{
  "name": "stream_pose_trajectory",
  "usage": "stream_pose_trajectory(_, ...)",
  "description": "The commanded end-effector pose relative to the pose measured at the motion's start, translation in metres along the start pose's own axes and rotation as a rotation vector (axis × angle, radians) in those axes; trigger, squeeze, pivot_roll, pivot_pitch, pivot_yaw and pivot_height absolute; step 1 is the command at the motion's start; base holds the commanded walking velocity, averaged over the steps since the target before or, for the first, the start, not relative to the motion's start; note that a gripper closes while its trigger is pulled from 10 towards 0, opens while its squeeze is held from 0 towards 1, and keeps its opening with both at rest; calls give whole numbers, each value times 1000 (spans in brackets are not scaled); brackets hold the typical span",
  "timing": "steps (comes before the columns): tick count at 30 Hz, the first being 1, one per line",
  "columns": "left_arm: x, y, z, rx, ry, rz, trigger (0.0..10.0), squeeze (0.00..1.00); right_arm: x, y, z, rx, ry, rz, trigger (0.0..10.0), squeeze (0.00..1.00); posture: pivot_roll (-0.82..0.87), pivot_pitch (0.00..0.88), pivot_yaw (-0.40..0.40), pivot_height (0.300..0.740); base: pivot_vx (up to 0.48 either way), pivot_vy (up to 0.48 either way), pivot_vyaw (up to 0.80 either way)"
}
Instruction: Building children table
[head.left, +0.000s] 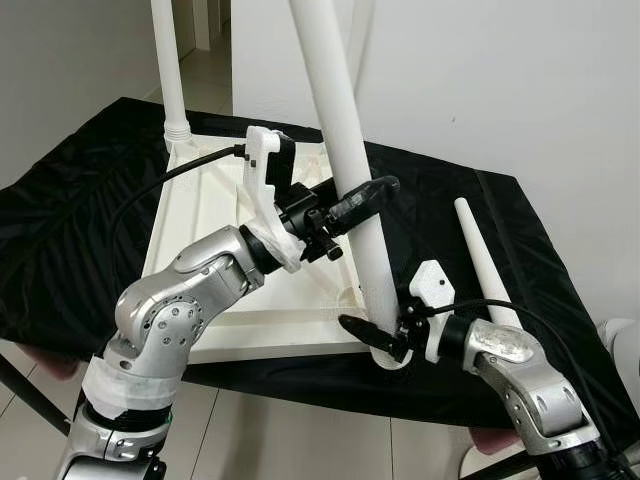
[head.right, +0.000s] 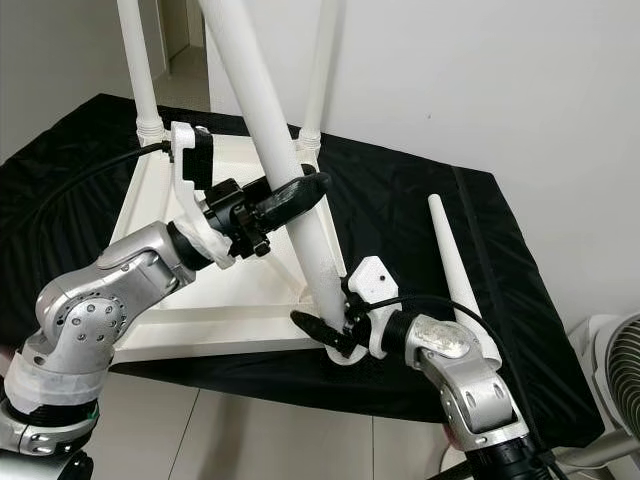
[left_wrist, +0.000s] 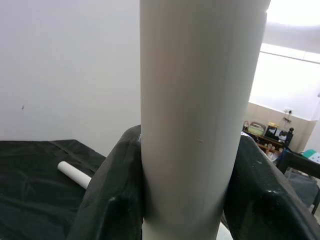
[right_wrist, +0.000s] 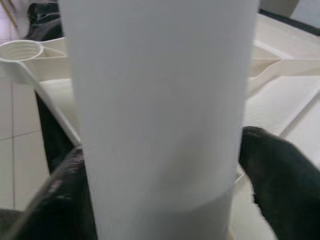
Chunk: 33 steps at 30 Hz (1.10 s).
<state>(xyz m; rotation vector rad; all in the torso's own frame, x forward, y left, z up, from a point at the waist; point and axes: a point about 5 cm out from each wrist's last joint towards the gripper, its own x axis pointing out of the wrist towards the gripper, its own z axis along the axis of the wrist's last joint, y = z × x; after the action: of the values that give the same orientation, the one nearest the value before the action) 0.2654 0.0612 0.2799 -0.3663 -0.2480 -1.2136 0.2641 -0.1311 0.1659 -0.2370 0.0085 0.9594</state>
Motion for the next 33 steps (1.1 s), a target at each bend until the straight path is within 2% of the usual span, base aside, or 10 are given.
stream_pose_trajectory(1, 7, -2, 2, 17, 2, -11, 10000, 0, 0, -5, 2, -3, -13, -37, 10000, 1000, -4, 0, -118, 740, 0, 0, 0)
stream_pose_trajectory(2, 7, -2, 2, 17, 2, -11, 10000, 0, 0, -5, 2, -3, -13, -37, 10000, 1000, -4, 0, -118, 740, 0, 0, 0)
stream_pose_trajectory(3, 11, 3, 5, 33, 23, 38, 10000, 0, 4, -9, 4, -17, -27, -89, 10000, 655, -3, 0, -120, 740, 0, 0, 0)
stream_pose_trajectory(4, 15, 8, 9, 49, 44, 88, 10000, 0, 9, -11, 7, -19, -44, -134, 10000, 0, -3, 0, -120, 740, 0, 0, 0)
stream_pose_trajectory(6, 21, 14, 15, 79, 74, 153, 10000, 0, 17, -15, 11, -32, -65, -219, 10000, 0, -3, 0, -121, 740, 0, 0, 0)
stream_pose_trajectory(10, 28, 16, 20, 126, 97, 188, 10000, 0, 25, -17, 14, -33, -79, -304, 10000, 0, -1, 0, -123, 740, 0, 0, 0)
stream_pose_trajectory(17, 38, 18, 29, 187, 56, 252, 10000, 0, 38, -19, 19, -49, -80, -452, 10000, 0, -5, 0, -122, 740, 0, 0, 0)
stream_pose_trajectory(20, 46, 19, 36, 211, 7, 304, 10000, 0, 47, -22, 17, -17, -66, -594, 10000, 0, 0, 0, -124, 740, 0, 0, 0)
stream_pose_trajectory(27, 72, 19, 40, 201, -32, 388, 10000, 0, 61, -32, 20, -60, -48, -789, 10000, 0, -3, 0, -125, 740, 0, 0, 0)
stream_pose_trajectory(33, 80, 21, 40, 186, -40, 416, 10000, 0, 67, -40, 23, -109, -49, -852, 10000, 0, -4, 0, -126, 740, 0, 0, 0)
